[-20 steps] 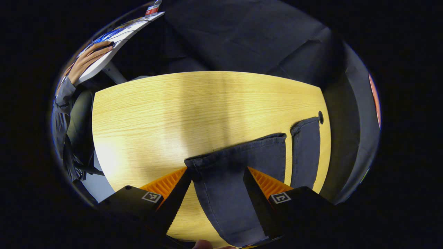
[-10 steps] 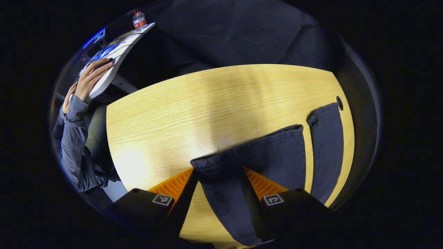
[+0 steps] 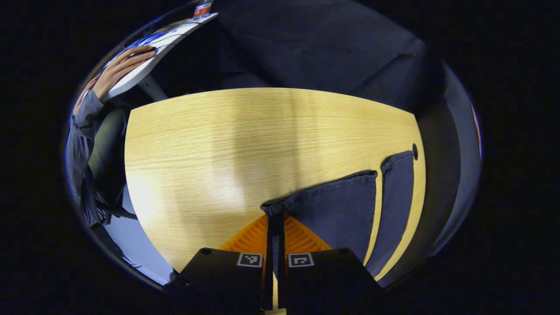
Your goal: Grasp the waist and the cuffs of the jeans and fold them to make the two legs overlap; first hold the waist and fold one-third of the jeans toward the cuffs, then hold the cuffs and fold the remaining one-third in the same direction to finish folding.
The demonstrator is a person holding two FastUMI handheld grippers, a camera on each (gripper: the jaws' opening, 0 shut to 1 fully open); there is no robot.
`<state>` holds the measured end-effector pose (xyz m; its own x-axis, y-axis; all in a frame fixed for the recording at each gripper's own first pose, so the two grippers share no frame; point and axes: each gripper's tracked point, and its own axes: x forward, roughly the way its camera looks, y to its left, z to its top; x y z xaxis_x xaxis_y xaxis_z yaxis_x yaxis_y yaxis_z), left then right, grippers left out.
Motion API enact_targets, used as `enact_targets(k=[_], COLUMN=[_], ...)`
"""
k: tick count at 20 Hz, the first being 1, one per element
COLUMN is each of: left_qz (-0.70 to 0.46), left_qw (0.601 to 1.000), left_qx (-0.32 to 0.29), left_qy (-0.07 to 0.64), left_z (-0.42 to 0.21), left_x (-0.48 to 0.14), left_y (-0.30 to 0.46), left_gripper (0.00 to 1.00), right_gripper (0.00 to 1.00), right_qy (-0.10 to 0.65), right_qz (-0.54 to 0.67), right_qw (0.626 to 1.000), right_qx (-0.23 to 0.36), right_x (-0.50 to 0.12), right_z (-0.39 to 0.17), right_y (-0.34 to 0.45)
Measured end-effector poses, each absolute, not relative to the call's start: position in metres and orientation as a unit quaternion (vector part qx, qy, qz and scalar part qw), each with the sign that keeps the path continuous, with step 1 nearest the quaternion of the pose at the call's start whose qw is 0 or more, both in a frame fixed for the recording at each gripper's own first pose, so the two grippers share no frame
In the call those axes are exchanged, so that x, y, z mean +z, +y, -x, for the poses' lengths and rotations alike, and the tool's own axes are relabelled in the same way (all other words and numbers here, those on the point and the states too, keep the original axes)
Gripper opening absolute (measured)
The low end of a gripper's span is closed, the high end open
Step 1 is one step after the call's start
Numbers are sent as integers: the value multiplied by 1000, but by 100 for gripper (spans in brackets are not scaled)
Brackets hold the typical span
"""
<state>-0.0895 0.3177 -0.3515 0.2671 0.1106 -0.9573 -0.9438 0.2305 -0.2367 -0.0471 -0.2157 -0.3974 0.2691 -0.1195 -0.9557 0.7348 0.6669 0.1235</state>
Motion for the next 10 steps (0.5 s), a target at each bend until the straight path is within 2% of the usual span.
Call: enact_targets(k=[1,3,4,5,10], left_qz=[475,495,508,522,613], left_qw=[644,639,636,634,595], left_qx=[406,401,398,394,380], left_qy=[442,431,423,412,354], left_z=[93,93,91,88,57], left_x=[-348,-338,-329,-320,-262], left_y=[315,308,304,300,280], left_gripper=[6,5,5,5,5], right_gripper=[9,8,5,8,8], right_qy=[526,514,508,502,467], right_qz=[-313,-347,-364,-382,-511], right_qw=[738,735,734,733,689], right_qx=[-285,-274,-266,-256,-216], right_x=[-391,-371,-360,-349,-287], right_z=[46,45,46,46,27], right_y=[-213,-211,-209,-206,-179])
